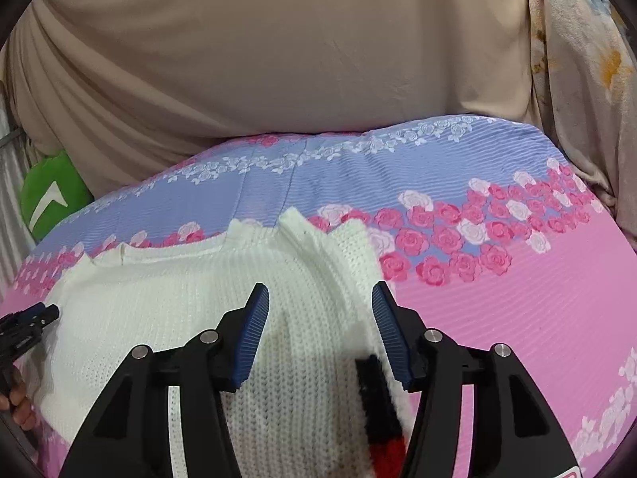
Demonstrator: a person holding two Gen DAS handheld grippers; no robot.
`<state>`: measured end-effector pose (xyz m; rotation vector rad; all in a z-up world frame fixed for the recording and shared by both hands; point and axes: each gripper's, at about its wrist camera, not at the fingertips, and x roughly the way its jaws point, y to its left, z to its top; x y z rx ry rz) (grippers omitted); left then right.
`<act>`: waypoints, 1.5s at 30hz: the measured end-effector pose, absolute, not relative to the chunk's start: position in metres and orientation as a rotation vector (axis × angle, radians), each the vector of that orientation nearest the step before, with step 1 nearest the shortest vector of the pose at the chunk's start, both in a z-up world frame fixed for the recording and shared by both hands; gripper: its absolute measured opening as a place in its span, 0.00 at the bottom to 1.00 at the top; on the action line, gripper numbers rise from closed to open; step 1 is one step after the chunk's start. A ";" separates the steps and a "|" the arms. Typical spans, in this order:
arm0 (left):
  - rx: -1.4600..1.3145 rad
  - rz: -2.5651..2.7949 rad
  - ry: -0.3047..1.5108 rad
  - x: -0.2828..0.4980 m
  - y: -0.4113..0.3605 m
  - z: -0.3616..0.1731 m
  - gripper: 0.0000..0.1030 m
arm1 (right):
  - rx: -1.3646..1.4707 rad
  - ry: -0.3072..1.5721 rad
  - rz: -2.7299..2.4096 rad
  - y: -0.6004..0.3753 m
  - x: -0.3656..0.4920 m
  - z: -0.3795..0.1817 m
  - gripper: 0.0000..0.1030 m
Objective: Fold small clothes
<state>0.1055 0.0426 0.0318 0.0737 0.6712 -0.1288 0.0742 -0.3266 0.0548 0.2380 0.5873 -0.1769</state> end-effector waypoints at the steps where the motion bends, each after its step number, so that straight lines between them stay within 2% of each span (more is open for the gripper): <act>1: 0.042 -0.131 0.666 0.110 0.048 0.040 0.64 | 0.241 0.594 -0.169 -0.330 0.081 0.058 0.59; 4: 0.009 -0.104 0.684 0.138 0.060 0.049 0.66 | 0.258 0.651 -0.130 -0.337 0.108 0.056 0.63; 8: -0.077 -0.142 0.863 0.186 0.067 0.023 0.66 | 0.260 0.773 -0.142 -0.341 0.147 0.033 0.62; 10: -0.067 -0.110 0.857 0.192 0.066 0.014 0.67 | 0.258 0.773 -0.144 -0.338 0.152 0.033 0.30; 11: -0.063 -0.107 0.848 0.191 0.065 0.014 0.66 | 0.254 0.750 -0.130 -0.337 0.149 0.038 0.09; 12: -0.058 -0.103 0.838 0.189 0.064 0.014 0.64 | 0.270 0.714 -0.118 -0.338 0.144 0.044 0.08; 15: -0.052 -0.095 0.827 0.187 0.063 0.011 0.64 | 0.301 0.633 -0.159 -0.350 0.128 0.056 0.07; 18: -0.062 -0.098 0.827 0.188 0.065 0.009 0.67 | 0.314 0.747 -0.207 -0.367 0.142 0.027 0.07; 20: -0.052 -0.082 0.822 0.188 0.064 0.007 0.70 | 0.300 0.758 -0.218 -0.366 0.144 0.025 0.07; 23: -0.027 -0.056 0.812 0.190 0.062 0.007 0.75 | 0.237 0.742 -0.261 -0.355 0.142 0.027 0.14; 26: -0.006 -0.030 0.788 0.186 0.060 0.009 0.76 | 0.269 0.624 -0.261 -0.351 0.119 0.047 0.27; 31: 0.059 0.005 0.719 0.153 0.049 0.019 0.76 | 0.255 0.555 -0.165 -0.308 0.080 0.072 0.29; 35: 0.101 -0.005 0.700 0.117 0.036 0.020 0.78 | 0.189 0.617 -0.062 -0.250 0.070 0.057 0.29; 37: 0.129 0.010 0.684 0.099 0.031 0.017 0.84 | 0.143 0.650 -0.025 -0.222 0.068 0.046 0.29; 45: 0.134 0.032 0.664 0.063 0.033 0.008 0.85 | 0.045 0.685 0.008 -0.168 0.062 0.025 0.30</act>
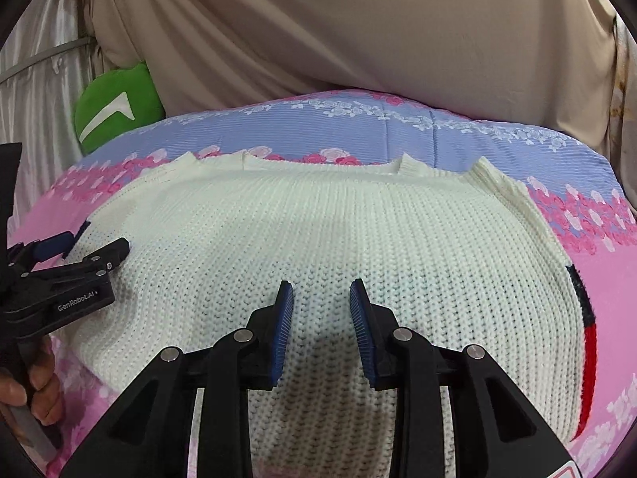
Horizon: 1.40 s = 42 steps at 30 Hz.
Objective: Fold small clothes
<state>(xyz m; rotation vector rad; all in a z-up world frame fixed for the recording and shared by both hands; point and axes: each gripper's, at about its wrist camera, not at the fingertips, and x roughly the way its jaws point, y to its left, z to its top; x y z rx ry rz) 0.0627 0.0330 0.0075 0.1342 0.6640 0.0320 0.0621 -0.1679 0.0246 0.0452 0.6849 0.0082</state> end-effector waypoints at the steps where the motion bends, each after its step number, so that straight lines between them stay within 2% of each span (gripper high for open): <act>1: 0.139 0.035 0.662 0.061 0.033 0.007 0.85 | 0.030 0.686 0.000 -0.166 0.062 0.022 0.30; 9: 0.150 0.035 0.655 0.052 0.033 0.003 0.86 | 0.103 0.666 0.018 -0.167 0.049 0.023 0.34; 14: 0.118 0.020 0.662 0.045 0.040 0.004 0.86 | 0.054 0.688 -0.015 -0.156 0.046 0.021 0.36; 20: -0.045 0.001 0.636 0.018 0.080 0.018 0.86 | 0.124 0.653 0.019 -0.159 0.048 0.040 0.36; 25: -0.107 0.038 0.646 0.025 0.112 0.024 0.88 | 0.138 0.671 0.039 -0.155 0.067 0.044 0.36; 29: -0.114 -0.023 0.709 0.049 0.119 0.020 0.91 | 0.144 0.744 0.060 -0.149 0.086 0.032 0.36; 34: -0.234 -0.134 0.858 0.083 0.128 -0.005 0.92 | 0.078 0.738 0.041 -0.142 0.088 0.024 0.39; 37: -0.233 -0.163 0.842 0.084 0.123 -0.005 0.92 | 0.057 0.720 0.038 -0.141 0.086 0.020 0.40; 38: -0.239 -0.177 0.842 0.085 0.121 -0.004 0.90 | 0.052 0.717 0.034 -0.140 0.086 0.020 0.40; 39: -0.240 -0.197 0.842 0.085 0.116 -0.003 0.81 | 0.047 0.716 0.032 -0.140 0.086 0.020 0.40; 40: -0.234 -0.222 0.846 0.085 0.112 -0.002 0.63 | 0.045 0.715 0.030 -0.139 0.086 0.020 0.41; 41: -0.239 -0.248 0.852 0.087 0.106 -0.001 0.54 | 0.046 0.713 0.029 -0.140 0.085 0.020 0.41; 42: -0.240 -0.257 0.850 0.086 0.102 0.004 0.41 | 0.051 0.712 0.031 -0.141 0.085 0.020 0.41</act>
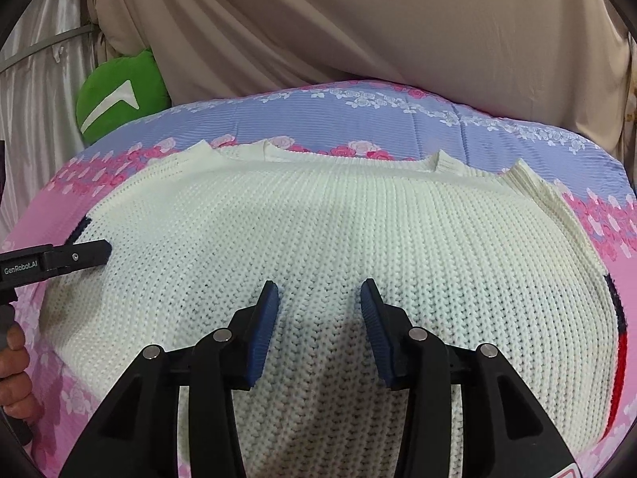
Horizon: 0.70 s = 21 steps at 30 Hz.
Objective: Fold small clothes
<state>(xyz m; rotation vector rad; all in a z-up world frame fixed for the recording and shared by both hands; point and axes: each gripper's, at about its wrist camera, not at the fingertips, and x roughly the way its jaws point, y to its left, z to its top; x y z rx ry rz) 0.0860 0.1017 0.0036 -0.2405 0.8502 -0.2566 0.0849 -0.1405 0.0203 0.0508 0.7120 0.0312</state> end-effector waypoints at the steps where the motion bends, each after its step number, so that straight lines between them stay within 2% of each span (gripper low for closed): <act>1: -0.233 -0.262 0.842 0.085 0.099 0.008 0.27 | 0.058 0.711 0.034 -0.141 0.085 0.020 0.41; 5: -0.230 -0.292 0.749 0.070 0.081 0.044 0.23 | 0.125 0.690 0.060 -0.152 0.075 0.024 0.44; 8: -0.195 -0.349 0.672 0.053 0.052 0.077 0.22 | 0.158 0.678 0.055 -0.165 0.061 0.032 0.57; 12: -0.081 -0.420 0.602 0.033 -0.008 0.106 0.22 | 0.257 0.648 0.029 -0.198 0.035 0.040 0.57; 17: 0.031 -0.494 0.591 0.018 -0.084 0.109 0.21 | 0.335 0.646 -0.038 -0.246 0.004 0.037 0.58; 21: 0.114 -0.558 0.658 0.016 -0.150 0.084 0.20 | 0.364 0.638 -0.096 -0.280 -0.021 0.036 0.58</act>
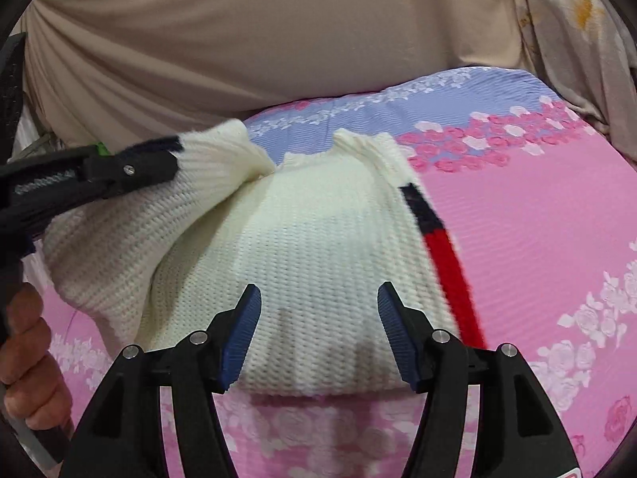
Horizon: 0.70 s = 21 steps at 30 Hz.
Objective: Fold small clothes
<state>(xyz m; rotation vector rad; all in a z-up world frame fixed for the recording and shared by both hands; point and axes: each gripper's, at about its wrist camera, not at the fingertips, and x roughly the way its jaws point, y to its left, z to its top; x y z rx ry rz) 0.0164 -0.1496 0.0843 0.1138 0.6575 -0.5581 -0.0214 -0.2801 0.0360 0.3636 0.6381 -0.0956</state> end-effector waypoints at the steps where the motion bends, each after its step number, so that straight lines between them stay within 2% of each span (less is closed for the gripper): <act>1: 0.133 -0.563 0.675 0.016 -0.163 0.077 0.20 | 0.369 0.635 -0.111 -0.288 -0.027 0.035 0.58; 3: 0.184 -0.564 0.706 0.016 -0.189 0.059 0.18 | 0.377 0.631 -0.133 -0.301 -0.036 0.033 0.58; 4: 0.201 -0.569 0.732 0.018 -0.200 0.048 0.12 | 0.384 0.629 -0.145 -0.307 -0.040 0.032 0.58; 6: 0.208 -0.599 0.797 0.020 -0.213 0.029 0.06 | 0.395 0.631 -0.156 -0.317 -0.044 0.029 0.58; 10: 0.226 -0.596 0.739 0.000 -0.206 0.038 0.08 | 0.414 0.620 -0.146 -0.330 -0.050 0.033 0.58; 11: 0.214 -0.608 0.708 -0.009 -0.195 0.048 0.12 | 0.418 0.611 -0.133 -0.333 -0.050 0.038 0.59; 12: 0.199 -0.617 0.683 -0.017 -0.184 0.058 0.28 | 0.422 0.600 -0.115 -0.335 -0.049 0.043 0.61; 13: 0.174 -0.628 0.647 -0.027 -0.167 0.069 0.53 | 0.428 0.586 -0.088 -0.337 -0.046 0.051 0.63; 14: 0.153 -0.625 0.610 -0.035 -0.150 0.079 0.63 | 0.437 0.577 -0.054 -0.337 -0.042 0.058 0.67; 15: 0.144 -0.611 0.582 -0.040 -0.137 0.085 0.68 | 0.448 0.575 -0.021 -0.338 -0.035 0.063 0.70; 18: 0.162 -0.455 0.534 -0.045 -0.098 0.091 0.68 | 0.492 0.614 0.106 -0.331 -0.005 0.070 0.74; 21: 0.118 -0.370 0.585 -0.035 -0.065 0.080 0.69 | 0.510 0.697 0.199 -0.312 0.035 0.063 0.74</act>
